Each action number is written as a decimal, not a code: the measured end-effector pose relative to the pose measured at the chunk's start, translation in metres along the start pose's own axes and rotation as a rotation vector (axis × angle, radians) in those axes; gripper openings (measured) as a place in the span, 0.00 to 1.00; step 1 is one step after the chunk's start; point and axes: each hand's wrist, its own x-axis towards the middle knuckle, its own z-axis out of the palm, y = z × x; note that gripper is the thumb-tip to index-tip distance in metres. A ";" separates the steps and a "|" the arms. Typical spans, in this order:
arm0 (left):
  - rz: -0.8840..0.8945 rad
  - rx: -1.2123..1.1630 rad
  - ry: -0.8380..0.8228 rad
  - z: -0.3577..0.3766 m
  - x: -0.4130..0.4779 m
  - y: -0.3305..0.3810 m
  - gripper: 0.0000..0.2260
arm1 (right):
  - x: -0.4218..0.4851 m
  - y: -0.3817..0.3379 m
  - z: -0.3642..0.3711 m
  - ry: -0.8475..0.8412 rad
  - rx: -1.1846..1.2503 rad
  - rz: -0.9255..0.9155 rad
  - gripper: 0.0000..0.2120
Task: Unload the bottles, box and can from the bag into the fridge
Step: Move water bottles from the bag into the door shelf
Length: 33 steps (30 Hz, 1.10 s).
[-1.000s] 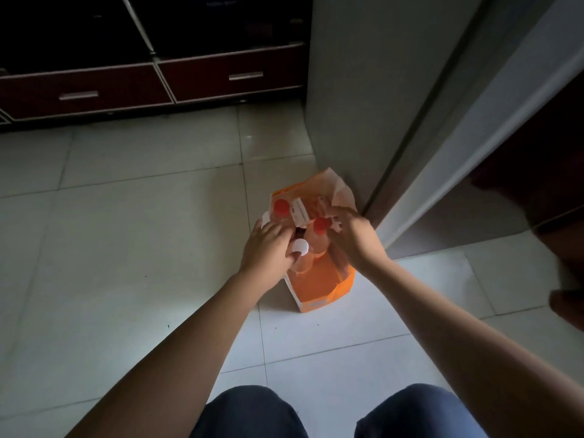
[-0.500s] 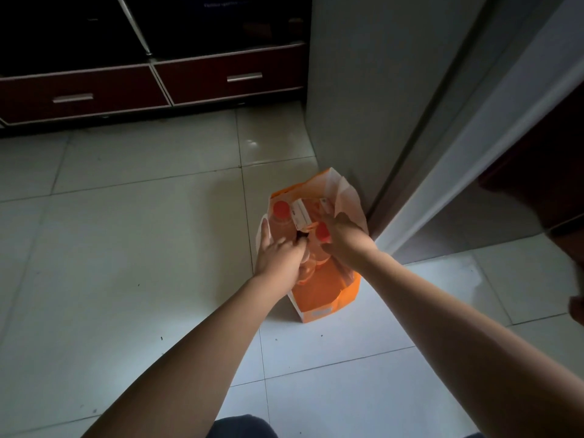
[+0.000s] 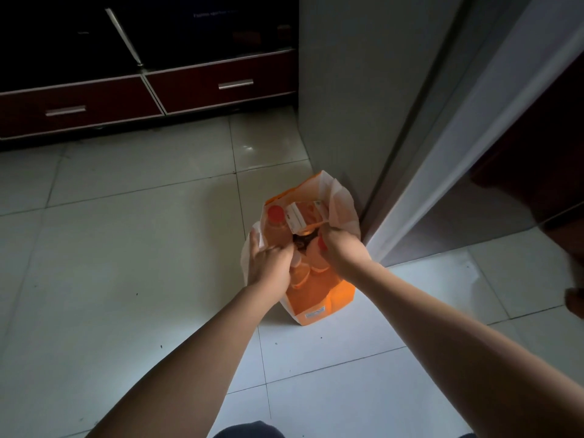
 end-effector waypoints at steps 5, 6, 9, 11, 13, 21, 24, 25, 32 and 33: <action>-0.089 -0.103 -0.009 -0.033 -0.020 0.004 0.06 | -0.027 -0.017 -0.039 -0.004 -0.130 -0.122 0.09; -0.089 -0.117 0.013 -0.042 -0.025 0.004 0.06 | -0.034 -0.020 -0.049 0.021 -0.156 -0.141 0.10; -0.097 -0.178 0.054 -0.078 -0.040 0.005 0.06 | -0.060 -0.036 -0.082 0.028 -0.165 -0.179 0.15; -0.103 -0.159 0.005 -0.112 -0.053 0.008 0.10 | -0.079 -0.048 -0.109 0.043 -0.150 -0.194 0.19; -0.094 -0.163 -0.025 -0.151 -0.065 0.014 0.13 | -0.100 -0.062 -0.139 0.065 -0.151 -0.219 0.19; -0.066 -0.598 -0.004 -0.303 -0.125 0.039 0.13 | -0.195 -0.114 -0.282 0.132 0.006 -0.141 0.17; -0.024 -0.655 -0.003 -0.366 -0.150 0.063 0.11 | -0.239 -0.128 -0.342 0.180 0.129 -0.101 0.16; -0.004 -0.664 0.006 -0.386 -0.157 0.071 0.11 | -0.255 -0.131 -0.362 0.200 0.159 -0.082 0.15; 0.107 -0.658 -0.028 -0.497 -0.195 0.137 0.14 | -0.348 -0.142 -0.479 0.217 0.144 0.059 0.14; 0.136 -0.664 -0.019 -0.510 -0.197 0.149 0.13 | -0.356 -0.142 -0.494 0.223 0.118 0.063 0.16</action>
